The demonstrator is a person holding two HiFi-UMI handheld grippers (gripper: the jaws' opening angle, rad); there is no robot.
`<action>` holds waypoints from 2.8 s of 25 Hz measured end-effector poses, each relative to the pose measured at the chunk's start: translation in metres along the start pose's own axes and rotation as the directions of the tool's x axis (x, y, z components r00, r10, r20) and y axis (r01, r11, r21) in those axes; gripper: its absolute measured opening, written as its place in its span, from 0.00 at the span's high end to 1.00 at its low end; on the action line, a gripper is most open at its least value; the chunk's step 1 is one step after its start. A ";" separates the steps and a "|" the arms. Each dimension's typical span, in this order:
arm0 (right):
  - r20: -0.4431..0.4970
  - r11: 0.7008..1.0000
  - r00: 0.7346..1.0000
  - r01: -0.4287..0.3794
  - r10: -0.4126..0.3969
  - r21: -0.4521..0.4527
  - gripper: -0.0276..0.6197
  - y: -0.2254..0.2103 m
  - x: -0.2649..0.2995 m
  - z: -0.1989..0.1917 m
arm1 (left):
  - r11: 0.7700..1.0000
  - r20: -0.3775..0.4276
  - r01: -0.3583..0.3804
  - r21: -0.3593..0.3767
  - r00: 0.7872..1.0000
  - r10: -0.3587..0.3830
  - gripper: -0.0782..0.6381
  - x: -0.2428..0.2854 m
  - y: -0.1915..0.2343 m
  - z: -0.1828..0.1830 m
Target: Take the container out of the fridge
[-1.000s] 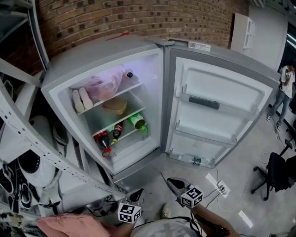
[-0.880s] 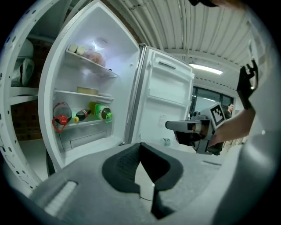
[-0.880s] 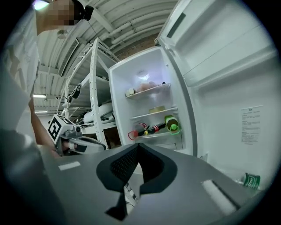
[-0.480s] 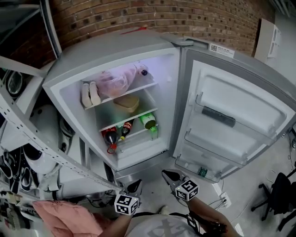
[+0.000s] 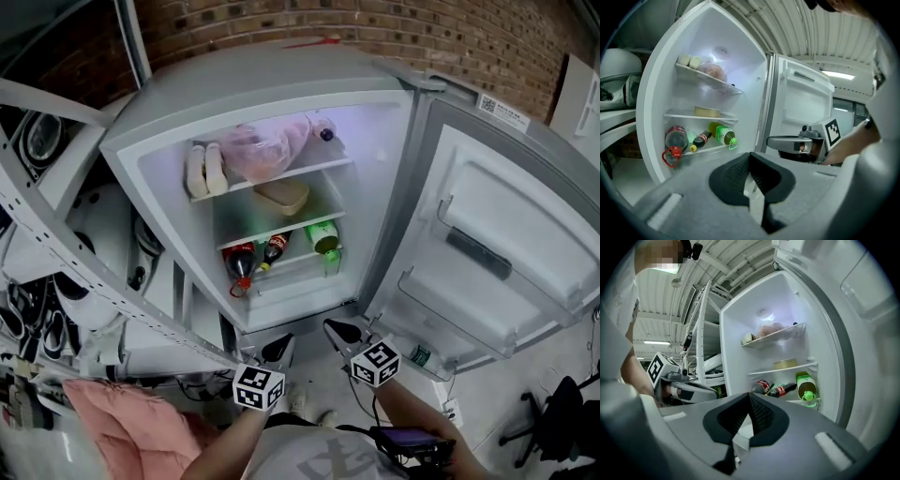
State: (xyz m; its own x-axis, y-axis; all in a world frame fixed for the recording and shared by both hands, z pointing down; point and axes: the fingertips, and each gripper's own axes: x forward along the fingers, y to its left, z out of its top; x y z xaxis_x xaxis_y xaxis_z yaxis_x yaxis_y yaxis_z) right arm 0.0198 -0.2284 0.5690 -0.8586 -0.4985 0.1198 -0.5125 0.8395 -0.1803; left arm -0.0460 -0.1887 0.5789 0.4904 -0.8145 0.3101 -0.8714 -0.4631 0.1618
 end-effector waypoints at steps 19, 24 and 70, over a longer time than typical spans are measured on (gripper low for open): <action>0.057 0.981 0.980 0.184 -0.188 0.066 0.95 -0.084 0.115 0.086 | 0.994 0.052 -0.087 0.060 0.995 0.084 0.89 0.091 0.101 0.112; 0.066 0.974 0.972 0.223 -0.226 0.046 0.95 -0.106 0.141 0.110 | 0.985 0.046 -0.152 0.083 0.988 0.149 0.88 0.118 0.131 0.134; -0.252 0.775 0.938 0.340 -0.239 0.533 0.71 -0.229 0.257 0.121 | 0.918 -0.159 -0.278 -0.284 0.958 0.240 0.58 0.198 0.232 0.178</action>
State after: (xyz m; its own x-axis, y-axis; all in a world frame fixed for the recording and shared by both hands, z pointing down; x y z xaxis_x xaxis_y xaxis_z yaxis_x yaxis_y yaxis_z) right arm -0.0846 -0.5747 0.5225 -0.6803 -0.6135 0.4010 -0.6948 0.3656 -0.6193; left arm -0.1486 -0.5194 0.5107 0.2582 -0.8357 0.4847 -0.9392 -0.0995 0.3287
